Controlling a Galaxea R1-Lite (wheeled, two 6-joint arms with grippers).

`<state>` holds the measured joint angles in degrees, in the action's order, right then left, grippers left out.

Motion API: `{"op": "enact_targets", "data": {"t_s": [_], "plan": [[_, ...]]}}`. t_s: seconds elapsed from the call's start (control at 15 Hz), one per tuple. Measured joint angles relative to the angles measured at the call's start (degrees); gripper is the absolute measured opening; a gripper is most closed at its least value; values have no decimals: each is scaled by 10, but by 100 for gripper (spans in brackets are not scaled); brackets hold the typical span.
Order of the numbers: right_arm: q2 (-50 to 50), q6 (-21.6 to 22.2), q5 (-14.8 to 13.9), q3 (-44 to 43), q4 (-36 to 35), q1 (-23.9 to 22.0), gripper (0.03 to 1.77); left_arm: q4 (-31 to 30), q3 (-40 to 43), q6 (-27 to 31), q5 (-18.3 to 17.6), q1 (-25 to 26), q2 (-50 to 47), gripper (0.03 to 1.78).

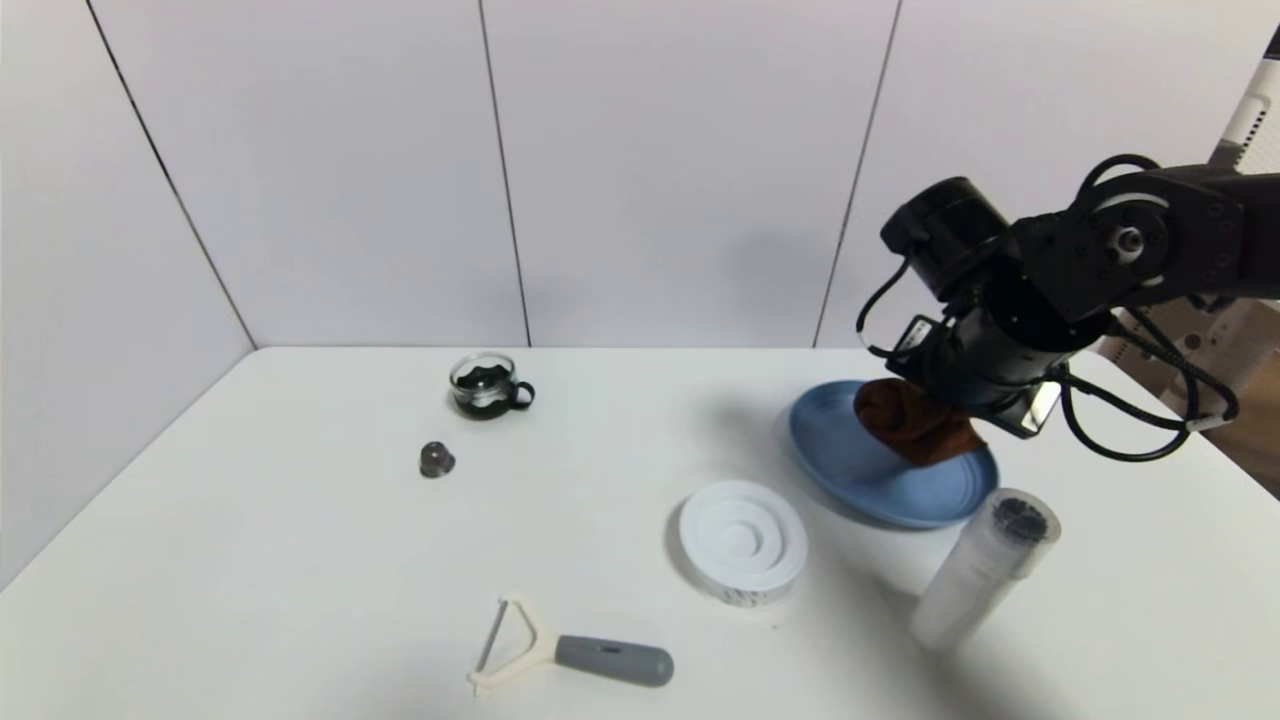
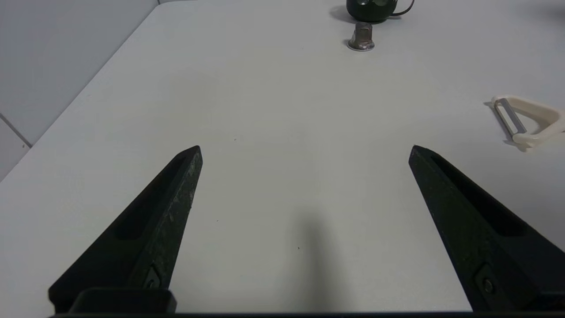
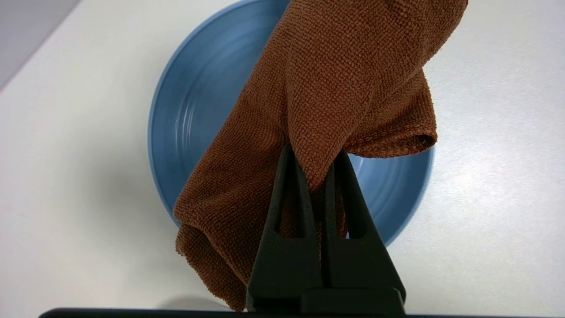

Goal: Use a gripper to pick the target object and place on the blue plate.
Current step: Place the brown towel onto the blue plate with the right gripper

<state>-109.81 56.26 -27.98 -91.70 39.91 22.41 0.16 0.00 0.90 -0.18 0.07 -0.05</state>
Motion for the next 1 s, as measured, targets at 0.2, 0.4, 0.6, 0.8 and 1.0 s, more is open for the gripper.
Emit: {"op": "enact_targets", "data": {"t_s": [0.2,0.4,0.6,0.8,1.0], "plan": [[-26,0,-1,-4,0,-1,8,0,0,0,0,0,0,169],[-45,0,-1,-14,0,0,8,0,0,0,0,0,0,169],[-55,0,-1,-21,-1,0,8,0,0,0,0,0,0,169],[-58,1,-1,-26,-4,0,60,0,0,0,0,0,0,169],[-56,7,-2,-28,-4,-1,95,0,0,0,0,0,0,169]]}}
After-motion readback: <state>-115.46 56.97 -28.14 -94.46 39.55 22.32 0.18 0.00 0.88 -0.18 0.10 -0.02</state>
